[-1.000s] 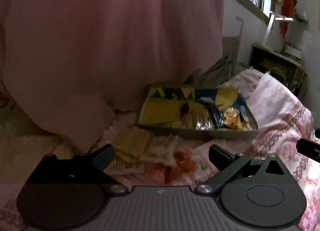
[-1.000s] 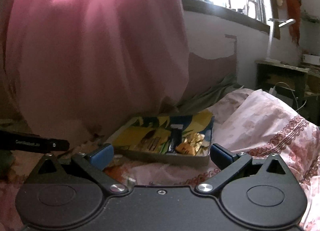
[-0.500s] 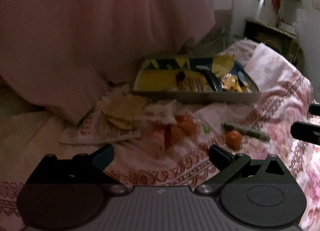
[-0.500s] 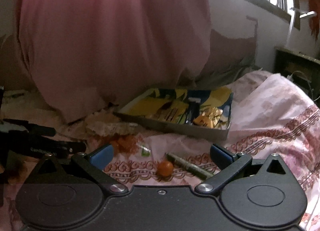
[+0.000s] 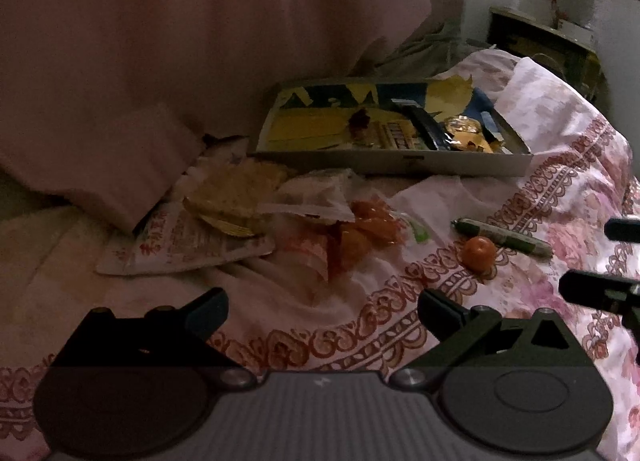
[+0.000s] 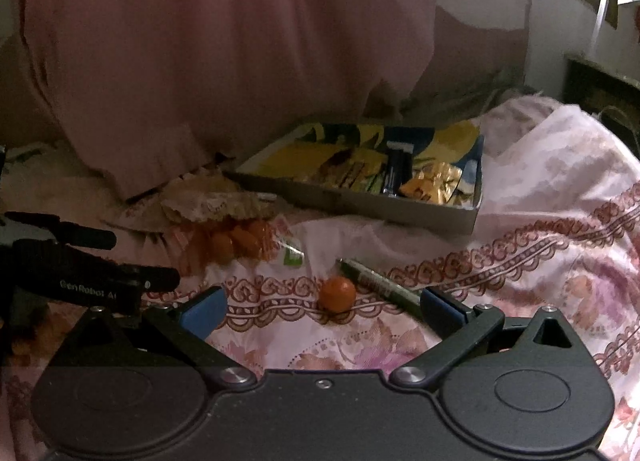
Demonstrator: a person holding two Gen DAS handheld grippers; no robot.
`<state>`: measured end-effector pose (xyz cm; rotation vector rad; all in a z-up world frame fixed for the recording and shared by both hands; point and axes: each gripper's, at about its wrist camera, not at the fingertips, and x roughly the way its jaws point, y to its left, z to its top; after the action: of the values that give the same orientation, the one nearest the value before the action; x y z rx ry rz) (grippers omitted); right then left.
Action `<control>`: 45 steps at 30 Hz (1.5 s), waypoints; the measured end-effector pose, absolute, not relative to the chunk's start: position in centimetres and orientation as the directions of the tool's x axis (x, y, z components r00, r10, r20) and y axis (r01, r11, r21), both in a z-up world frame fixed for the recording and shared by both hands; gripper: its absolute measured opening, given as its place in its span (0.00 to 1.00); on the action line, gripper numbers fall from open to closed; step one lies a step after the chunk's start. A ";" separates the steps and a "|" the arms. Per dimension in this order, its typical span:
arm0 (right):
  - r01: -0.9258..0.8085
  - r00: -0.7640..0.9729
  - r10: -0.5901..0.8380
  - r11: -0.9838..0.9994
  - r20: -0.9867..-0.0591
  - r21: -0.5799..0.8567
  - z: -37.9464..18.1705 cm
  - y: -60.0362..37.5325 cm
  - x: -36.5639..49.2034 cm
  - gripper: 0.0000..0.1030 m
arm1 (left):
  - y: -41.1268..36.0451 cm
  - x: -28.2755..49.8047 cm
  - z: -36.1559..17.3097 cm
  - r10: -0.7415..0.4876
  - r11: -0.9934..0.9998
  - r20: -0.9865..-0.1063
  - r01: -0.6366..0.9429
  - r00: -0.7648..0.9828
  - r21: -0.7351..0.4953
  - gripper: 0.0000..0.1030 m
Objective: Organize snacks
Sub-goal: 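Withdraw both grippers from the box toward the remaining snacks, then lower the right gripper onto the green-and-white stick while the left approaches the tangerine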
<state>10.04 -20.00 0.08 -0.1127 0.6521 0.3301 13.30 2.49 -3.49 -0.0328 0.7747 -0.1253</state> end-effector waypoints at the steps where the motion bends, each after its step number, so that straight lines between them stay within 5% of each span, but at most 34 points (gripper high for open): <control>1: -0.334 0.740 0.264 0.942 -0.618 0.002 -0.1 -20.0 10.3 0.99 | 2.6 13.5 -3.6 -0.125 0.992 -0.697 0.097 0.706 -0.080 1.00; 21: -0.287 0.658 0.200 0.958 -0.726 0.004 -1.9 -22.0 14.8 0.99 | 0.9 13.8 -5.0 -0.216 0.975 -0.748 0.174 0.628 -0.136 1.00; 33: -0.254 0.646 0.118 0.965 -0.754 -0.067 -2.7 -24.7 18.2 0.99 | -3.3 15.1 -4.5 -0.315 0.945 -0.701 0.276 0.639 -0.174 1.00; 45: -0.246 0.589 0.141 0.969 -0.796 -0.011 -5.6 -27.6 21.5 0.92 | -9.9 18.3 -6.0 -0.323 0.881 -0.704 0.472 0.633 0.020 1.00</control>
<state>21.46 -27.63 -5.57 -0.1243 0.9146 0.2256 18.28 -9.92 -6.03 0.2109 0.7598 -0.4585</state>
